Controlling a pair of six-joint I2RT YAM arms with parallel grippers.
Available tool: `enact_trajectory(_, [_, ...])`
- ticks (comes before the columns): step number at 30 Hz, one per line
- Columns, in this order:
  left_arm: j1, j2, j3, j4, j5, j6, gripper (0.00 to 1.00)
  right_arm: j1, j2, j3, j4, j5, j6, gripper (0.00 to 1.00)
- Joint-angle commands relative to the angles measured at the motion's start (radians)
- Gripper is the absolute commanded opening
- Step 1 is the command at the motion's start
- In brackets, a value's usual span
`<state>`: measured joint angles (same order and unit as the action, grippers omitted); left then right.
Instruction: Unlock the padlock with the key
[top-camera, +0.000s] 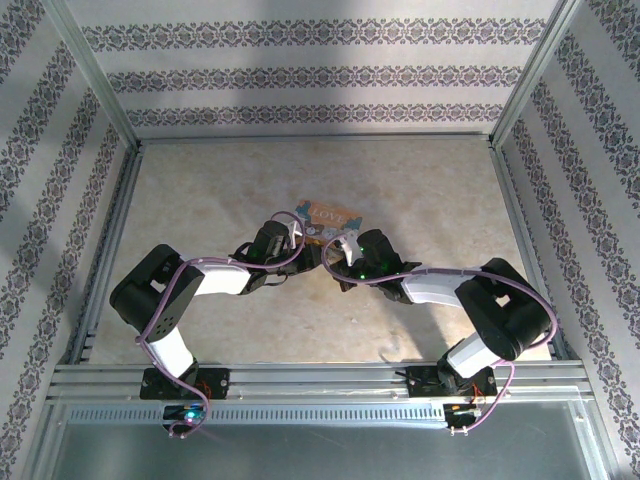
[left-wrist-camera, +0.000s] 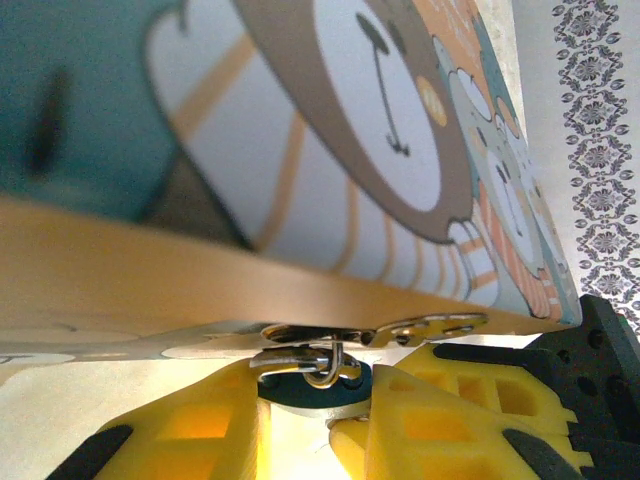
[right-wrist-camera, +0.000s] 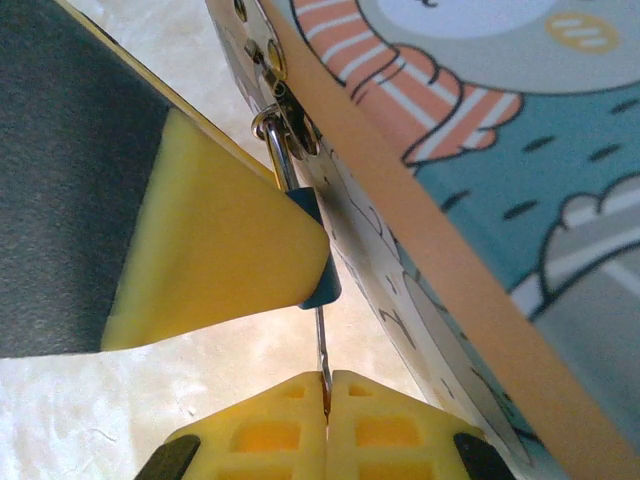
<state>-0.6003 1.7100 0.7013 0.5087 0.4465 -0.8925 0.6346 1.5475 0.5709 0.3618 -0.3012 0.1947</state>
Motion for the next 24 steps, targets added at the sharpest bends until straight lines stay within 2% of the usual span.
enact_trajectory(1, [-0.024, -0.028, 0.002, 0.043, 0.093, -0.014, 0.24, 0.001, 0.002, 0.054, 0.196, -0.086, 0.024, 0.0])
enact_trajectory(10, [-0.028, -0.033, -0.001, 0.034, 0.097, -0.015, 0.24, -0.016, 0.002, 0.068, 0.223, -0.108, 0.021, 0.0])
enact_trajectory(19, [-0.027, -0.052, 0.012, -0.003, 0.109, -0.004, 0.24, -0.036, -0.016, 0.047, 0.164, -0.052, -0.101, 0.0])
enact_trajectory(24, [-0.027, -0.049, 0.018, -0.028, 0.11, 0.005, 0.24, -0.058, -0.029, 0.047, 0.164, -0.079, -0.112, 0.0])
